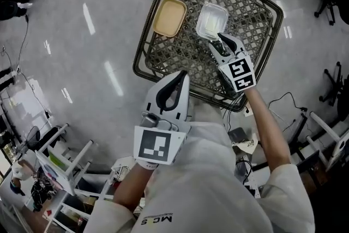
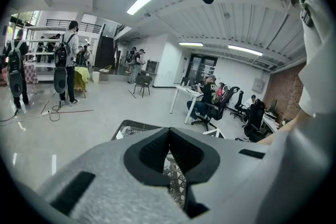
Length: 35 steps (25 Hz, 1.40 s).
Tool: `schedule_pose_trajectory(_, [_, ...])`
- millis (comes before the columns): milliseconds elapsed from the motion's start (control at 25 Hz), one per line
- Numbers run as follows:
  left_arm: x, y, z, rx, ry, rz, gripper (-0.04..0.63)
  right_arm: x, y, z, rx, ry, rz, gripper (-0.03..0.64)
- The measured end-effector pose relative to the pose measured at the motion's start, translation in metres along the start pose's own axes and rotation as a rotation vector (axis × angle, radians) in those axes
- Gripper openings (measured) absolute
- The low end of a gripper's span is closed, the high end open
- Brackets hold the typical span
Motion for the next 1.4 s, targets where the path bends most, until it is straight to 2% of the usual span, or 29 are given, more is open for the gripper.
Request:
schedule_pose_trajectory(280, [0.019, 0.018, -0.004, -0.001, -0.005, -0.043, 0.025, 0.039, 0.043, 0.015, -0.054, -0.055, -0.127, 0.192])
schedule_pose_trajectory(760, [0.044, 0.040, -0.003, 0.036, -0.003, -0.109, 0.025, 0.082, 0.092, 0.039, -0.141, -0.229, -0.335, 0.207])
schedule_pose_trajectory(1040, [0.058, 0.042, -0.009, 0.028, 0.016, -0.140, 0.025, 0.100, 0.112, 0.045, -0.177, -0.308, -0.410, 0.210])
schedule_pose_trajectory(1400, [0.055, 0.035, -0.004, 0.026, 0.008, -0.128, 0.025, 0.105, 0.117, 0.047, -0.218, -0.296, -0.456, 0.216])
Point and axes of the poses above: the fingertips, and each gripper's own axes: y forward along the fingers, z to its right, x out of its underside, the point moved 3 cm from there along -y, backward along the fingers, and after that the axes turned 14 degrees about -x, right-handed, at the moved point
